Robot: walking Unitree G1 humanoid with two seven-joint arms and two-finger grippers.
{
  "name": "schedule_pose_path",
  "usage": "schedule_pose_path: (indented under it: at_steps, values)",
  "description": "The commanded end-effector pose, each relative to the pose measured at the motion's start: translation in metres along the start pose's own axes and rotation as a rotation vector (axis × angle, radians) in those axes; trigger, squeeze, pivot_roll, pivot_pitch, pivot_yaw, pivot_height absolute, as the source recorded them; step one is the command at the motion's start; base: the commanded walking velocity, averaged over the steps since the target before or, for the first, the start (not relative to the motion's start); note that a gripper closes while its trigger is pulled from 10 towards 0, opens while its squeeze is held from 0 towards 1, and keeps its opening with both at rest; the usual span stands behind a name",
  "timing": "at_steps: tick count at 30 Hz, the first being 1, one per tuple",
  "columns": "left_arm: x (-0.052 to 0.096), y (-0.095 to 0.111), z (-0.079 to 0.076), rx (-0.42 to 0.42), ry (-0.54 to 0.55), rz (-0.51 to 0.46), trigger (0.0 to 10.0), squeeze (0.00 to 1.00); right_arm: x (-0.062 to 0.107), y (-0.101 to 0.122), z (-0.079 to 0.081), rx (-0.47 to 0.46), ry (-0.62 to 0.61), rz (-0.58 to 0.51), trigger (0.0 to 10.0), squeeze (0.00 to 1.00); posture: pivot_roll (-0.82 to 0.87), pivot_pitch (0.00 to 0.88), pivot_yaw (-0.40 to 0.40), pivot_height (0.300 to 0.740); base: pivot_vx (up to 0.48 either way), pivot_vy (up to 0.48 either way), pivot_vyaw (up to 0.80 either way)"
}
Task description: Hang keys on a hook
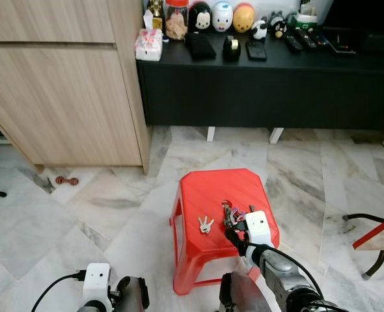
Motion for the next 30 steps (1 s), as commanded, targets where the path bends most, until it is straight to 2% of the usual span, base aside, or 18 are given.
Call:
schedule_pose_path:
  at_steps: [1,2,4,5,8,9,24,27,28,29,30]
  values:
    - [0.016,-0.041,-0.005,0.025,-0.006,0.145,10.0,0.00,0.000,0.004,-0.002,-0.010,-0.005,-0.022,9.5,0.00,0.07,0.208,-0.115,0.618,0.000,0.000,0.00]
    - [0.016,-0.042,-0.005,0.026,-0.006,0.146,10.0,0.00,0.000,0.004,-0.003,-0.011,-0.004,-0.023,4.1,0.00,0.07,0.212,-0.117,0.618,0.000,0.000,0.00]
    - [0.017,-0.043,-0.006,0.028,-0.006,0.148,10.0,0.00,0.000,0.005,-0.003,-0.010,-0.001,-0.023,3.7,0.00,0.07,0.214,-0.118,0.618,0.000,0.000,0.00]
    - [0.018,-0.045,-0.006,0.031,-0.006,0.149,10.0,0.00,0.000,0.005,-0.003,-0.005,0.001,-0.020,4.6,0.00,0.07,0.222,-0.124,0.618,0.000,0.000,0.00]
    - [0.020,-0.047,-0.007,0.033,-0.005,0.151,10.0,0.00,0.000,0.004,-0.004,-0.002,0.003,-0.015,4.9,0.00,0.07,0.226,-0.127,0.618,0.000,0.000,0.00]
    - [0.021,-0.049,-0.008,0.034,-0.006,0.153,10.0,0.00,0.001,0.003,-0.004,0.000,0.005,-0.013,10.0,0.00,0.07,0.233,-0.131,0.618,0.000,0.000,0.00]
    - [0.022,-0.049,-0.009,0.036,-0.005,0.133,10.0,0.00,0.002,0.001,-0.006,0.006,0.015,0.001,10.0,0.00,0.07,0.266,-0.150,0.618,0.000,0.000,0.00]
    - [0.022,-0.049,-0.008,0.037,0.000,0.133,10.0,0.00,0.000,0.004,-0.001,0.008,0.042,-0.011,10.0,0.00,0.07,0.268,-0.152,0.618,0.000,0.000,0.00]
    - [0.022,-0.049,-0.009,0.037,0.002,0.131,10.0,0.00,0.000,0.005,0.000,0.007,0.046,-0.017,8.2,0.00,0.07,0.268,-0.152,0.618,0.000,0.000,0.00]
    - [0.022,-0.049,-0.009,0.038,0.002,0.131,10.0,0.00,0.000,0.006,0.000,0.004,0.049,-0.021,4.8,0.00,0.07,0.267,-0.153,0.618,0.000,0.000,0.00]
    - [0.022,-0.049,-0.009,0.038,0.003,0.132,10.0,0.00,0.000,0.006,0.000,-0.001,0.053,-0.026,2.2,0.00,0.07,0.266,-0.153,0.618,0.000,0.000,0.00]
Point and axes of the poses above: a point about 5 cm out from each wrist's last joint towards the gripper, its own x axis pointing back from the gripper into the wrist, its own y axis along the axis of the wrist's last joint, z = x × y, the point moved 1 cm from there along -x, pointing out of the wrist towards the gripper, and after that the axes turned 3 degrees about x, right-handed, at the moved point
